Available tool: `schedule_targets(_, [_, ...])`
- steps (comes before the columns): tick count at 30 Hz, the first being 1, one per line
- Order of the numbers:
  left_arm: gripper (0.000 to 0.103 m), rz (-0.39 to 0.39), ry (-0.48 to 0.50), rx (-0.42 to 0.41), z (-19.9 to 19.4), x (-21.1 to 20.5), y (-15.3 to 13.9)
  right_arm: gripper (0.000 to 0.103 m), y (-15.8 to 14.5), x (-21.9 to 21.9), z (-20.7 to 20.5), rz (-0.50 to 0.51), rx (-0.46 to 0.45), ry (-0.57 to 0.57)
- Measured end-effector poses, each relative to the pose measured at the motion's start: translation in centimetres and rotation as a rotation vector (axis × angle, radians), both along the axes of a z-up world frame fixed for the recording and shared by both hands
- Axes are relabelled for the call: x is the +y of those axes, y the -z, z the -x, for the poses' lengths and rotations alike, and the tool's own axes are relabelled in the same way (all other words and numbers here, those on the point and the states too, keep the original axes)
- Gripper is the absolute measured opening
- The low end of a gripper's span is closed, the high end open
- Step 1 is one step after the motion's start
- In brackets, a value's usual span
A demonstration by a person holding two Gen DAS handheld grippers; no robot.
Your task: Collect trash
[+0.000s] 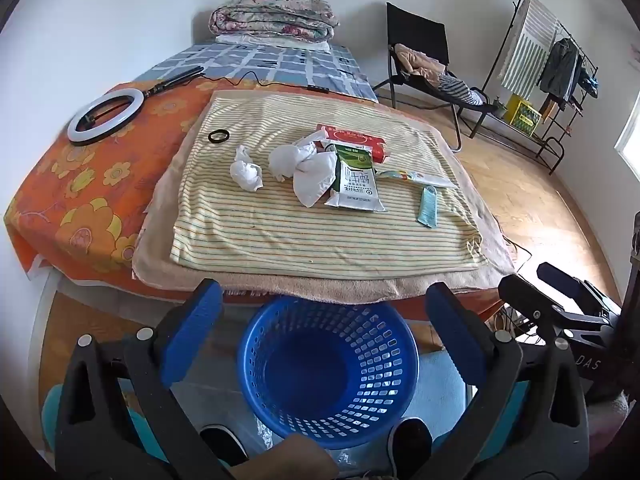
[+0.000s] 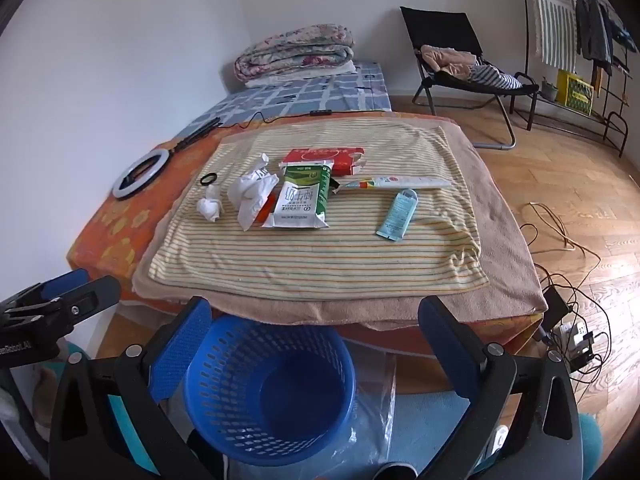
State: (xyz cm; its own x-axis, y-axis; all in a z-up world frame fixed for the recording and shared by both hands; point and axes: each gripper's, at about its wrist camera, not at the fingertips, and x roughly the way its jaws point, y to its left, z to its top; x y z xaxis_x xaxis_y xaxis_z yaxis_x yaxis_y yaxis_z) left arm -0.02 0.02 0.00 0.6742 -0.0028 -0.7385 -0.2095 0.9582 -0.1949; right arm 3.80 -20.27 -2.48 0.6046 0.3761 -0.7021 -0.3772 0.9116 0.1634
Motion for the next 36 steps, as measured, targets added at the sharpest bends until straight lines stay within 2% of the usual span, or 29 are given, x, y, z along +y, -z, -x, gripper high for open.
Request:
schedule_targets(25, [0.103, 0.014, -0.012, -0.007, 0.19, -0.16, -0.42, 0.102, -0.50, -0.12, -0.05, -0.037, -0.001, -0.019])
schedule_targets(36, [0.103, 0.015, -0.014, -0.010, 0.28, -0.15, -0.70, 0.102, -0.38, -0.54, -0.19, -0.026, -0.014, 0.017])
